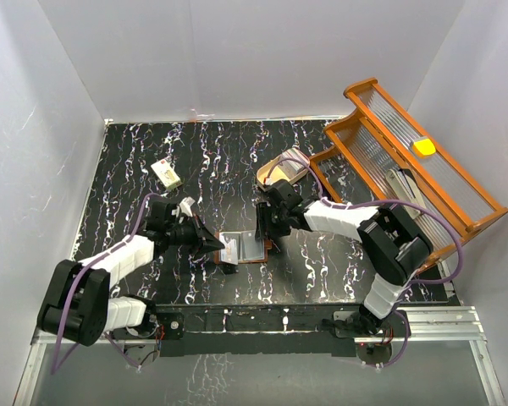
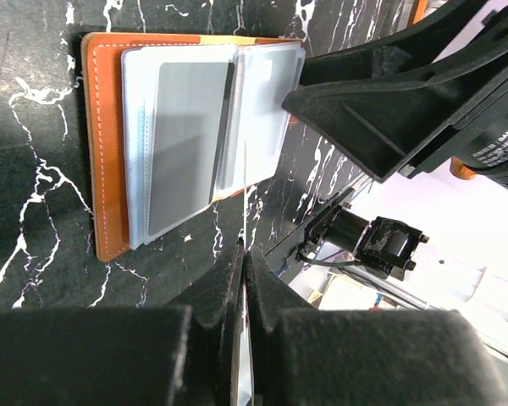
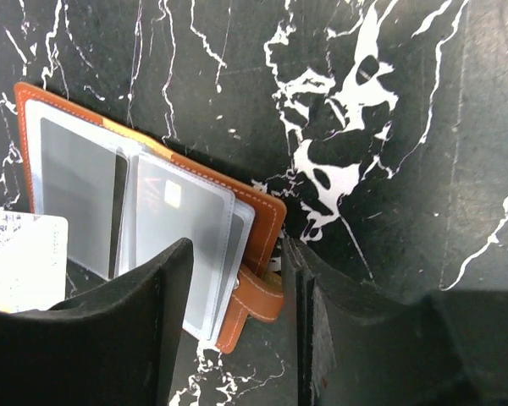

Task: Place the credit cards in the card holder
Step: Insert the credit card into the card holder.

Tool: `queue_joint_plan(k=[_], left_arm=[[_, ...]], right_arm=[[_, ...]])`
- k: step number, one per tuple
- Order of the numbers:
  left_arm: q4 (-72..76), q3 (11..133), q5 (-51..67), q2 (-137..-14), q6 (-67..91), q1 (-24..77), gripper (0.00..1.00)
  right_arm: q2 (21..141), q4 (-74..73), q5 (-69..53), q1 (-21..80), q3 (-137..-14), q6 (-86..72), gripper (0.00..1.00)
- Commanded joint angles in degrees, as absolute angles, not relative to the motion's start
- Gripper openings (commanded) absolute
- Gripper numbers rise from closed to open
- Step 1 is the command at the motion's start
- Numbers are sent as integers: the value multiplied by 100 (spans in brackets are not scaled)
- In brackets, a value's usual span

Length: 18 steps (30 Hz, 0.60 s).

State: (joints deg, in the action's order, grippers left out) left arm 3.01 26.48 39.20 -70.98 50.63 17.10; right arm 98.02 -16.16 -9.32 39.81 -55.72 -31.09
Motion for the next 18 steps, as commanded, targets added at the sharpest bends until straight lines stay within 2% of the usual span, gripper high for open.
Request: queue_joint_plan(k=[1,10,18], left_arm=[[360,2869,4173,-7276,4891,1670,0],[869,2792,4399,-7464,5083,1661,0],[766,3001,4268,-7786,4934,1662,0]], right_arm=[[9865,-1487,-778,3998,-5789,-2800,41],[9940,-1080,-1214,3995,-5488,-2439,20],[9833,-930,-1042,3997,-5286,-2329,14]])
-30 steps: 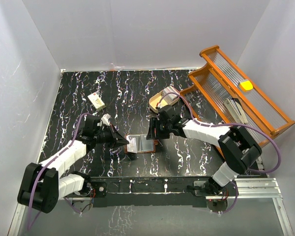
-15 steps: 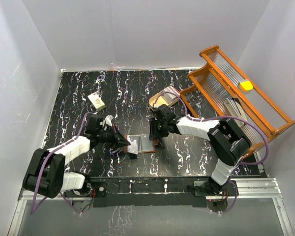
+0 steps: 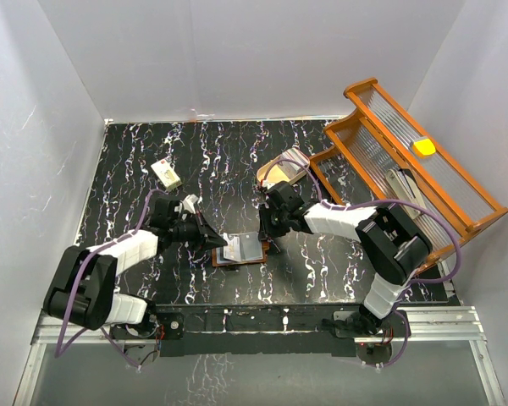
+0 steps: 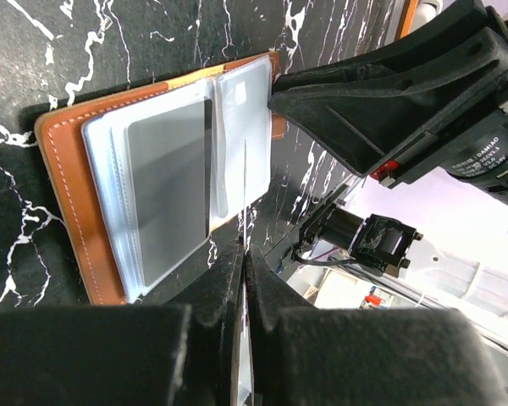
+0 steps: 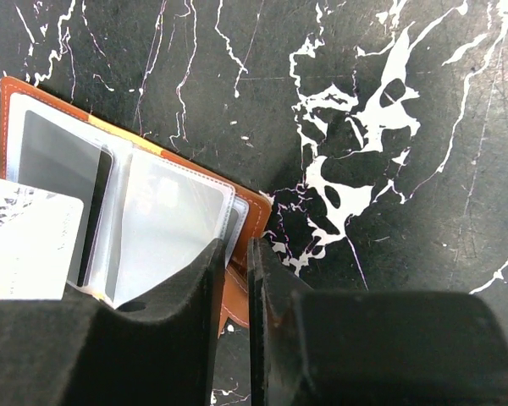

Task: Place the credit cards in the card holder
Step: Insert the credit card into the card holder.

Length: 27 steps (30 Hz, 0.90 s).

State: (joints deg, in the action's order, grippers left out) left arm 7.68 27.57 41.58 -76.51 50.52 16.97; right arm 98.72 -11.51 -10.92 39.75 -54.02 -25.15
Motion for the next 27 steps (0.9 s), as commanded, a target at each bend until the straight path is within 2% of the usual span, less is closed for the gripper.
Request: queue_joint_plan(k=[1,11,27], left_arm=[[783,3006,4270,-7810,4923,1663,0],[1149,2869,4365,-8164,5080,1666,0],[1074,2718,4146,-8298,5090,1662,0]], right_arm=[[9841,-915,-1068,3999,-5278,-2331,14],[9709,-801,-1149,3994,-5126,-2417,15],[9470,-993,-905,3999,-5198,-2473,22]])
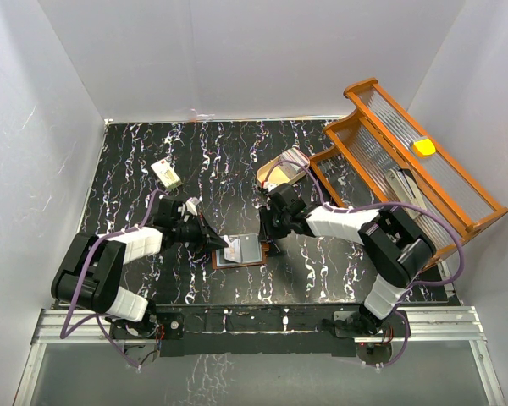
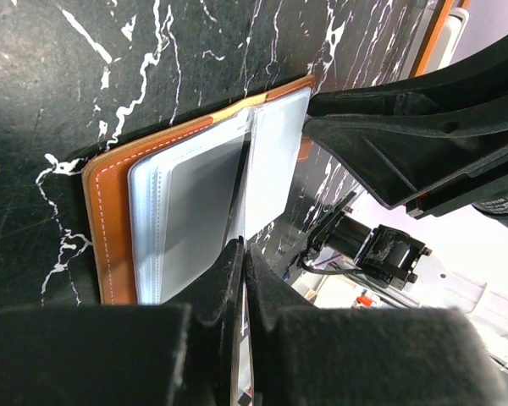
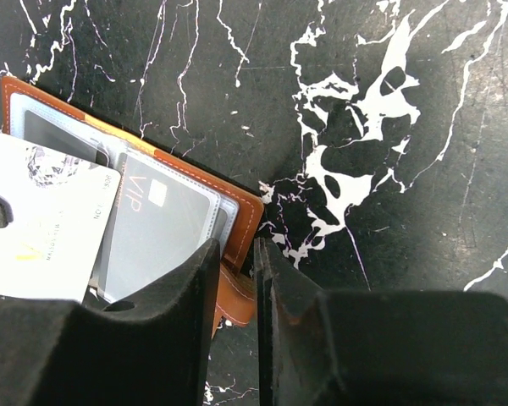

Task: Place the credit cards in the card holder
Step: Insert the credit card into the card holder.

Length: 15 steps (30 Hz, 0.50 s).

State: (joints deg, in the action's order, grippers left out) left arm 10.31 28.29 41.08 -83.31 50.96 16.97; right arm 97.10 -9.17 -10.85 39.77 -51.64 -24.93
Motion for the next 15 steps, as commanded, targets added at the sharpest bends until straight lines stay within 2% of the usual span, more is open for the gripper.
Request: queue_joint_plan(k=[1,15], left_arm=[[1166,2674,4165,-8297,5115,1666,0],[1729,2550,4354,-8457,5098,1668,0]], right_arm=[[9443,-1013,-906,3995,-5213,-2490,23],[9118,-654,-1342,4007,-5027,-2938,33]])
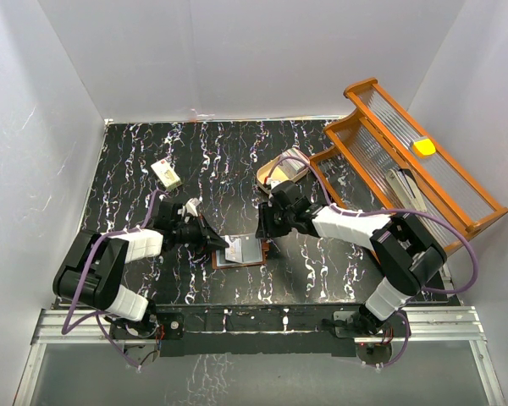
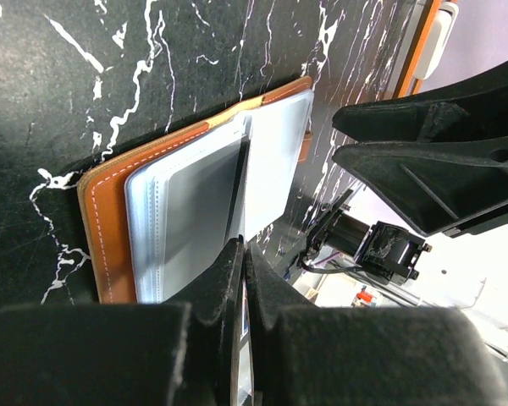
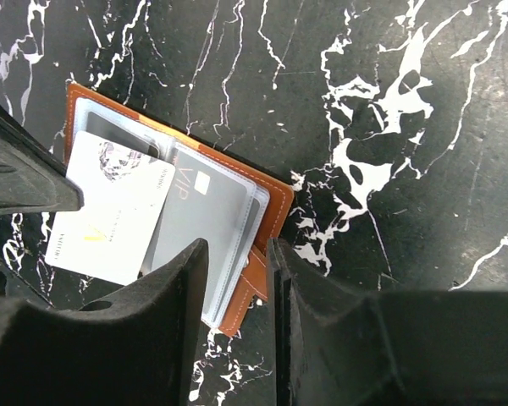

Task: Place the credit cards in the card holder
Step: Insert the credit card into the card holder.

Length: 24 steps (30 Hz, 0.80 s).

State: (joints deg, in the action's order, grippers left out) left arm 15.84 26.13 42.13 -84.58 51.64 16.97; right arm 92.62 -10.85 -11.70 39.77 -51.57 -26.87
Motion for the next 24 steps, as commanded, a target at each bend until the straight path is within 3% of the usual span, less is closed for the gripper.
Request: queue_joint_plan(k=[1,7,24], left_arm=[[1727,2549,4348,-8483,5076,1663,0],[1347,2623,4074,-8456,4723,1669,0],[1500,2441,4068,-8424,4960,1680,0]], right_arm=[[9120,-596,-1363,4008,-4986,-3007,35],[9221,-327,-1433,4003,-4767,-3304,39],[9650,-119,-1521,4006,-4874,-3138,31]])
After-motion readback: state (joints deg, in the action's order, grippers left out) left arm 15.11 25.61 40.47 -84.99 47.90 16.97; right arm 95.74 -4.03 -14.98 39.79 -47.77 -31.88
